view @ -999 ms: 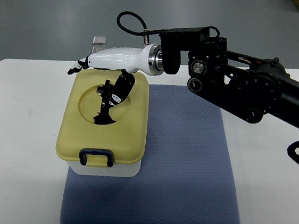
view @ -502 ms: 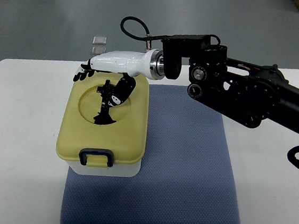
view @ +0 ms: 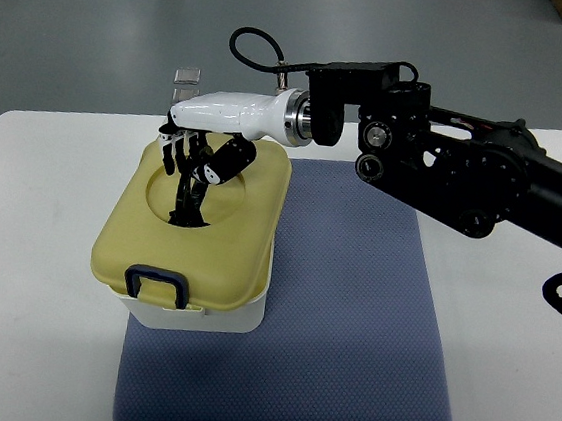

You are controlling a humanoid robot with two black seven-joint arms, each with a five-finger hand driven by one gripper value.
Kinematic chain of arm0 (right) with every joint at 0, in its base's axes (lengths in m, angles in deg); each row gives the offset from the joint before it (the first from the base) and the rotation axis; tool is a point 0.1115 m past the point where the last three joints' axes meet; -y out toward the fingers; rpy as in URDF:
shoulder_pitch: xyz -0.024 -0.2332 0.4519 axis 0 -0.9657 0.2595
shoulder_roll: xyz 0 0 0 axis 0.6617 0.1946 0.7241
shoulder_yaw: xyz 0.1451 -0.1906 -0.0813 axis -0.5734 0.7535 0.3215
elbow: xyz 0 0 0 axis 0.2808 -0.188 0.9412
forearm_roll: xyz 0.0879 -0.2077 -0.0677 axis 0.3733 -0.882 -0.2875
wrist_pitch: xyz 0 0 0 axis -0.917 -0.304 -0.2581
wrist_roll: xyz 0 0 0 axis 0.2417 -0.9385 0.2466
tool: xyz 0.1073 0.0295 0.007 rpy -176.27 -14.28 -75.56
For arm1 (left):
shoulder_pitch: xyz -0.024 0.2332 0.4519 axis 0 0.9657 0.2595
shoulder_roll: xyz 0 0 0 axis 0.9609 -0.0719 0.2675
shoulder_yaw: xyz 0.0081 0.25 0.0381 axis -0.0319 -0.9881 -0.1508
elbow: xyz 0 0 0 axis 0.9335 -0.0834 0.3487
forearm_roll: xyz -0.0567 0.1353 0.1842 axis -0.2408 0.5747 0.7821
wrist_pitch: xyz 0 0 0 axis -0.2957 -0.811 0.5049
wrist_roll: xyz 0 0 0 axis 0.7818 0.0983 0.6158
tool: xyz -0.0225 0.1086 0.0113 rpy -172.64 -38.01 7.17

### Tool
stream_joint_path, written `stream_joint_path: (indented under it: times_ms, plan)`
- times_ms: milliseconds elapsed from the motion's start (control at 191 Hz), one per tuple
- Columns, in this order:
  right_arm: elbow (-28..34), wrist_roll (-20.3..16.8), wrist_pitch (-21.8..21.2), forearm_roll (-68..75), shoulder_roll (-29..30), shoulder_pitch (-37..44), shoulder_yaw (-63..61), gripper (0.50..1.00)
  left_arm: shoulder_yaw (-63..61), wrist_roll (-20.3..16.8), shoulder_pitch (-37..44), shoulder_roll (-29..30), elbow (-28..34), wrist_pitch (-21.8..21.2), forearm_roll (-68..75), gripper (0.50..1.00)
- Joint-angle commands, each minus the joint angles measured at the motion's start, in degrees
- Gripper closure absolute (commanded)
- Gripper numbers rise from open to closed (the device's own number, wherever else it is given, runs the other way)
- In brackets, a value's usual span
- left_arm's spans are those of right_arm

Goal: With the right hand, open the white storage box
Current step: 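Lift the yellow lid off the white box with the right hand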

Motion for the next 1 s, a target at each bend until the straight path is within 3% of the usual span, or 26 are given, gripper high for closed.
stream_joint_path:
  times_ms: [0, 105, 272, 497, 774, 994]
  plan:
    - [0.59, -0.08, -0.35, 0.63, -0.32, 1.18, -0.67, 1.000, 0.03, 0.00, 0.03, 0.00, 0.00, 0.00, -0.01, 0.500]
    - [0.86, 0.01, -2.10, 0.72, -0.94, 2.94, -3.31, 1.000, 0.03, 0.00, 0.03, 0.00, 0.00, 0.00, -0.01, 0.500]
    - [1.47, 0.09, -12.41, 0.72, -3.57, 4.17, -11.83, 1.000, 0.03, 0.00, 0.03, 0.00, 0.00, 0.00, 0.08, 0.500]
    - [1.56, 0.97, -12.41, 0.81, -12.18, 4.17, -17.55, 1.000, 0.03, 0.00, -0.06, 0.00, -0.09, 0.00, 0.08, 0.500]
    - [1.39, 4.93, -12.41, 1.51, -25.90, 1.09, -16.32, 1.000, 0.03, 0.00, -0.06, 0.00, -0.09, 0.00, 0.17, 0.500]
    - [0.77, 6.77, -12.41, 0.90, -33.46, -2.95, -12.36, 1.000, -0.06, 0.00, -0.14, 0.00, -1.23, 0.00, 0.26, 0.500]
